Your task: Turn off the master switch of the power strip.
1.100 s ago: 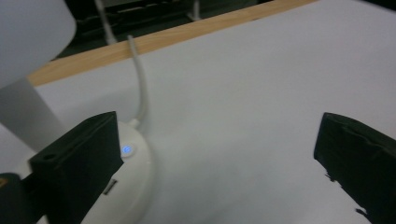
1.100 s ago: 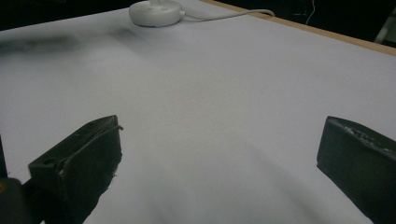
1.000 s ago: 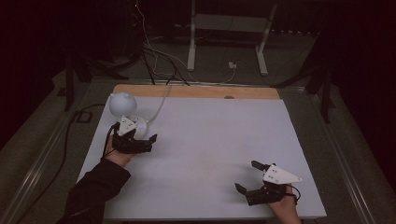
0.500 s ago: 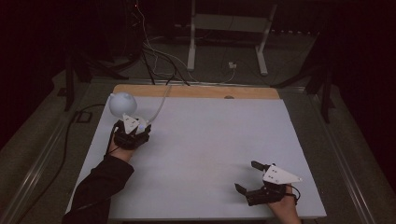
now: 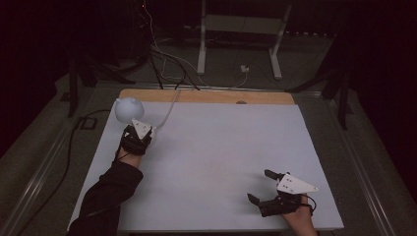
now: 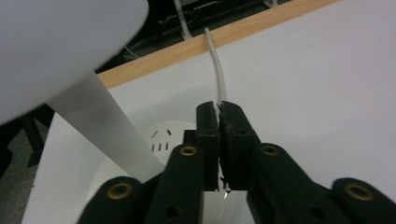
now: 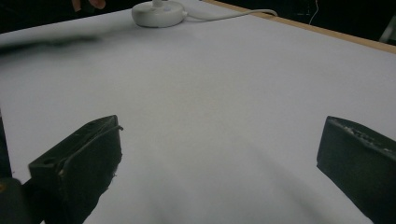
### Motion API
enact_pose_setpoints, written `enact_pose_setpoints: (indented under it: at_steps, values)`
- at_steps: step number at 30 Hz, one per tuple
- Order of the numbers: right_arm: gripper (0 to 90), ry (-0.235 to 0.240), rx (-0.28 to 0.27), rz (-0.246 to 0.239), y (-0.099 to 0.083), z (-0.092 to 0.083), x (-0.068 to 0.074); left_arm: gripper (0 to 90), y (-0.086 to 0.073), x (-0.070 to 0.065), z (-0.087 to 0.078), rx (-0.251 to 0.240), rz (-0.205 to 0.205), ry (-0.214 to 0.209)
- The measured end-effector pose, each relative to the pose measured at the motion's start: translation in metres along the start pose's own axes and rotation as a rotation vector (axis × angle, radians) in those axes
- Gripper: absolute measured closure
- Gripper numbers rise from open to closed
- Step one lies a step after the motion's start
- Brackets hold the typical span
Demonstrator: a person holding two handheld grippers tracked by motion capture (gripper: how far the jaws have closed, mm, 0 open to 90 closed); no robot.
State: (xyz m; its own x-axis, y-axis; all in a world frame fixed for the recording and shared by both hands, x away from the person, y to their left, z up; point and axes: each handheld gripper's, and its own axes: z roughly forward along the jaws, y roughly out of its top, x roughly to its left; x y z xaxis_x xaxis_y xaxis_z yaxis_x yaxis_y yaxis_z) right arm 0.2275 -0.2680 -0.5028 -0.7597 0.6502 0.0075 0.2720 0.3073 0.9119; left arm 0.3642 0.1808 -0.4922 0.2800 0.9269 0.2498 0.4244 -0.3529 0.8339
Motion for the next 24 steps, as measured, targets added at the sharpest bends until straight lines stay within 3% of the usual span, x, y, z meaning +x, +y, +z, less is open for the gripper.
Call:
enact_pose_setpoints:
  at_steps: [3, 7, 18, 24]
  values:
    - [0.0, 0.0, 0.0, 0.001, 0.0, 0.0, 0.0, 90.0, -0.002, -0.001, 0.005, 0.015, 0.035, 0.014]
    - [0.0, 0.0, 0.001, 0.0, 0.0, 0.0, 0.0, 90.0, -0.006, -0.001, 0.012, 0.034, 0.048, 0.006]
    - [0.0, 0.0, 0.002, -0.001, 0.0, 0.0, 0.0, 90.0, -0.01, -0.006, 0.023, 0.097, 0.126, 0.054]
    - [0.0, 0.0, 0.001, -0.001, 0.0, 0.0, 0.0, 90.0, -0.012, -0.008, 0.028, 0.123, 0.149, 0.056]
